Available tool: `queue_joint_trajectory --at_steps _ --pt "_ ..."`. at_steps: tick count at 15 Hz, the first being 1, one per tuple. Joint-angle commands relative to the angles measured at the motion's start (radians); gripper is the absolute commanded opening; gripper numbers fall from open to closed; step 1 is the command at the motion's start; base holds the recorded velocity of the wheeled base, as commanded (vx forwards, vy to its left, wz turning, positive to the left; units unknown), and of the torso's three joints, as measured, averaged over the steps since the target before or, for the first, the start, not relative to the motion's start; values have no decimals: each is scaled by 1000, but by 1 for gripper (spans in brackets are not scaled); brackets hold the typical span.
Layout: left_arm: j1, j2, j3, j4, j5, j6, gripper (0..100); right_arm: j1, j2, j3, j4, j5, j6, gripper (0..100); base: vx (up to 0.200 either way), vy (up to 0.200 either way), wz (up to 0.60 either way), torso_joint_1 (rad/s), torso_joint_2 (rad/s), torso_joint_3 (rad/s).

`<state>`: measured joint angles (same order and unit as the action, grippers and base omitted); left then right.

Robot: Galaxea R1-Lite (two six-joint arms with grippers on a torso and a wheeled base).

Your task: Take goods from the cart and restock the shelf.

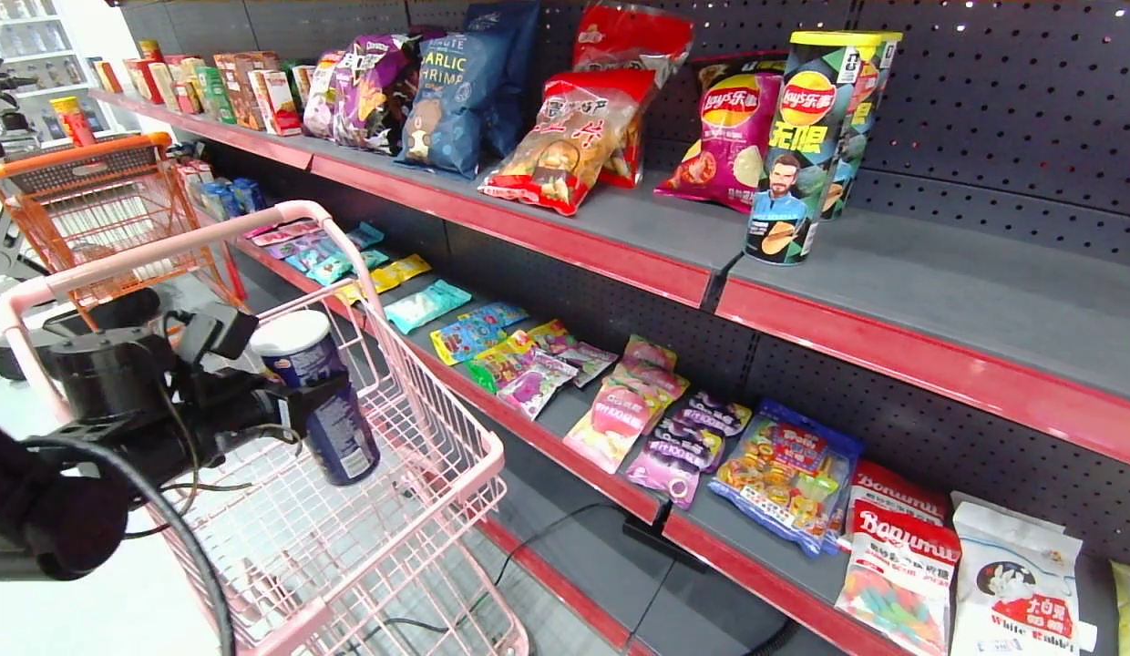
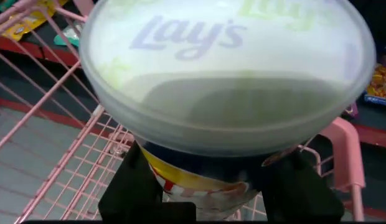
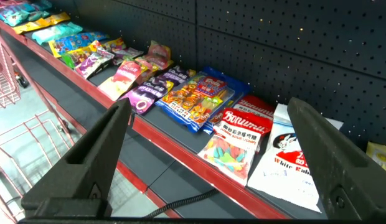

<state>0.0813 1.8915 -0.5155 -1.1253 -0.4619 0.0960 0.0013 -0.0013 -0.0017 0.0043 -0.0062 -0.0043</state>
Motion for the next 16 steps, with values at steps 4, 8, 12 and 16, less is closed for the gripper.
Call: queue_joint_trajectory --at_steps 4,8,12,16 --pt "31 -769 26 668 26 -38 0 0 1 0 0 0 0 100 0 0 0 0 0 0" --pt "26 -1078 -31 1023 -20 -36 0 0 1 0 0 0 1 100 0 0 0 0 0 0" --pt "26 -1264 -49 1204 -21 -35 0 0 1 0 0 -1 1 100 0 0 0 68 -212 -127" --pt "29 -1307 -78 1223 55 -35 0 0 1 0 0 0 3 100 0 0 0 187 -504 -323"
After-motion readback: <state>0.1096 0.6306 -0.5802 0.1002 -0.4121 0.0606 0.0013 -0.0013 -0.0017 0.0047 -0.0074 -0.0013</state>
